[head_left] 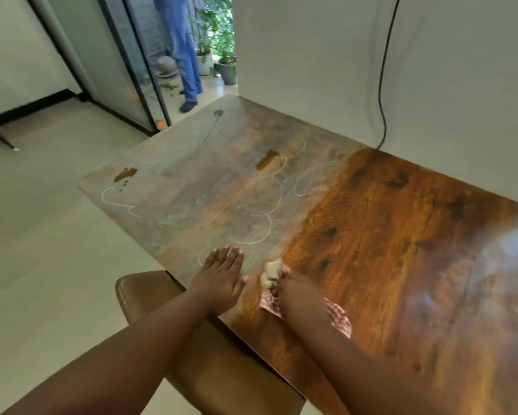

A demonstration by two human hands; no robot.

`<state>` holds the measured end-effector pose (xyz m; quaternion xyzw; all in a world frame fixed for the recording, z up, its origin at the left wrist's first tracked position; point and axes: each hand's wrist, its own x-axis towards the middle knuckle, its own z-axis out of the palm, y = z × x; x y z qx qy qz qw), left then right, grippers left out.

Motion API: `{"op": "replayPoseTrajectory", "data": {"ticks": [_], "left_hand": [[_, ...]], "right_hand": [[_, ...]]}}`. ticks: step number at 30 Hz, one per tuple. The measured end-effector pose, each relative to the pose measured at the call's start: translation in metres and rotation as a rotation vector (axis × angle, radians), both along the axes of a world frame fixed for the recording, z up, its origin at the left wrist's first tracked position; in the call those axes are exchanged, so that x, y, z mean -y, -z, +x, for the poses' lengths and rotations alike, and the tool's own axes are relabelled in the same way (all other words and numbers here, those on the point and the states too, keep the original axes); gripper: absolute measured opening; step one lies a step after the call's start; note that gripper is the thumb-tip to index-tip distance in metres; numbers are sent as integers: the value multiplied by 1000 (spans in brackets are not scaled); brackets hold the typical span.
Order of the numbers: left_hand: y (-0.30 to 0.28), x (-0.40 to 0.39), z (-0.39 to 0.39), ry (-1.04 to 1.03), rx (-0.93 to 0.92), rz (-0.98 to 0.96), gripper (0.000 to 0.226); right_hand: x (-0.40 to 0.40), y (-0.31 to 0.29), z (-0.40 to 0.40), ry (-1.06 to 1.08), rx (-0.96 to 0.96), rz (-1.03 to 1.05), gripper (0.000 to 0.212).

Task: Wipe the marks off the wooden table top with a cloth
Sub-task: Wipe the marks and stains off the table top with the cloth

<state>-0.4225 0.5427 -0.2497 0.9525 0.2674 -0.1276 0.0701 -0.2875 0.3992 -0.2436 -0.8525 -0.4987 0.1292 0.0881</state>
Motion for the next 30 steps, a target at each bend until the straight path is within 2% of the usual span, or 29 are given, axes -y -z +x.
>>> {"op": "replayPoseTrajectory", "data": {"ticks": [3,5,7,10,13,16,19,21,24,27,28,30], "left_hand": [[-2,2,-13,-39,-22,2,64],[-6,-2,-21,-63,-29,13,64],[-9,-9,-29,-79,-34,24,63],[-12,-16,-38,-83,-59,55,64],[-12,-17,-42,-85,-69,48,65],[-12,-25,-38,-61,-34,7,63],[-12,-46,-31,-38,-17,-21,62],[-11,-66,-30,-20,-6,-32,62],[-8,-95,-31,38,-8,-35,62],[-3,-120,-32,91,-10,-105,62],[-2,-126,-30,124,-12,-118,62],[-1,-142,-30,193,13,-127,63]], "right_hand": [[6,1,-45,-264,-86,84,30],[30,0,-49,-381,-131,175,30],[48,2,-28,-388,-195,142,26],[41,12,16,-249,-95,152,32],[-5,7,16,-89,-15,139,29],[-28,16,-24,-134,-65,165,34],[-5,12,-44,-347,-165,204,28],[12,13,-33,-431,-166,179,26],[23,14,-11,-178,-163,75,29],[-16,13,-23,200,-107,118,27],[-32,11,-34,278,-95,143,25],[-62,11,-59,286,-134,160,25]]}}
